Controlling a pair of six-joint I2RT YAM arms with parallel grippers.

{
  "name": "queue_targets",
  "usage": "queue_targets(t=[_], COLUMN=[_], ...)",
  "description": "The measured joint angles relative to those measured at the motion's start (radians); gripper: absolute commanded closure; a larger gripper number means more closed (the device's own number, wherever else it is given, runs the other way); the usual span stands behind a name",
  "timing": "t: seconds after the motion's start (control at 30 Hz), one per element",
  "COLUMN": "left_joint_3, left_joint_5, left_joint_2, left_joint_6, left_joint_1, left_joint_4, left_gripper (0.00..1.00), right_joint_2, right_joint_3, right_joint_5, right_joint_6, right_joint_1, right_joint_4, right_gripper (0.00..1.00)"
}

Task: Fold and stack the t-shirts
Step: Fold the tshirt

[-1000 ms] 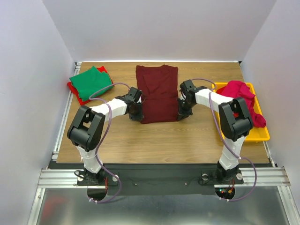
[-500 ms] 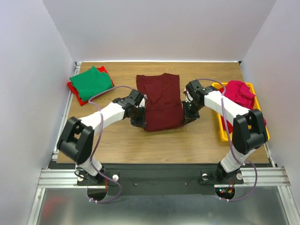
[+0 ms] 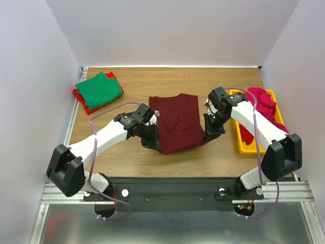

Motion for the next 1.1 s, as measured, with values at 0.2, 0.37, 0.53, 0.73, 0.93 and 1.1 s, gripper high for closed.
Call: queue_targets(t=[0.2, 0.37, 0.53, 0.73, 0.93, 1.1], left_joint_3=[0.041, 0.105, 0.178, 0.229, 0.269, 0.335], left_joint_5=[0.02, 0.024, 0.02, 0.021, 0.026, 0.03], left_joint_2=[-0.06, -0.021, 0.078, 0.165, 0.228, 0.271], left_joint_6=[-0.065, -0.054, 0.003, 0.061, 0.092, 0.106], left_joint_1=[0.001, 0.042, 0.122, 0.194, 0.223, 0.241], left_joint_4=[-0.049, -0.049, -0.05, -0.027, -0.005, 0.005], left_gripper=[1.0, 1.0, 1.0, 1.0, 1.0, 1.0], right_joint_2=[-0.016, 0.016, 0.163, 0.285, 0.351, 0.407], right_joint_3=[0.112, 0.217, 0.334, 0.444, 0.553, 0.637], right_joint_5=[-0.003, 0.033, 0.095, 0.146, 0.178, 0.189], right_joint_6=[0.049, 0.071, 0.066, 0.047, 0.017, -0.001], right_joint_1=[0.003, 0.005, 0.005, -0.002, -0.015, -0.029], right_joint_4=[-0.076, -0.071, -0.029, 0.013, 0.027, 0.029], right_gripper=[1.0, 1.0, 1.0, 1.0, 1.0, 1.0])
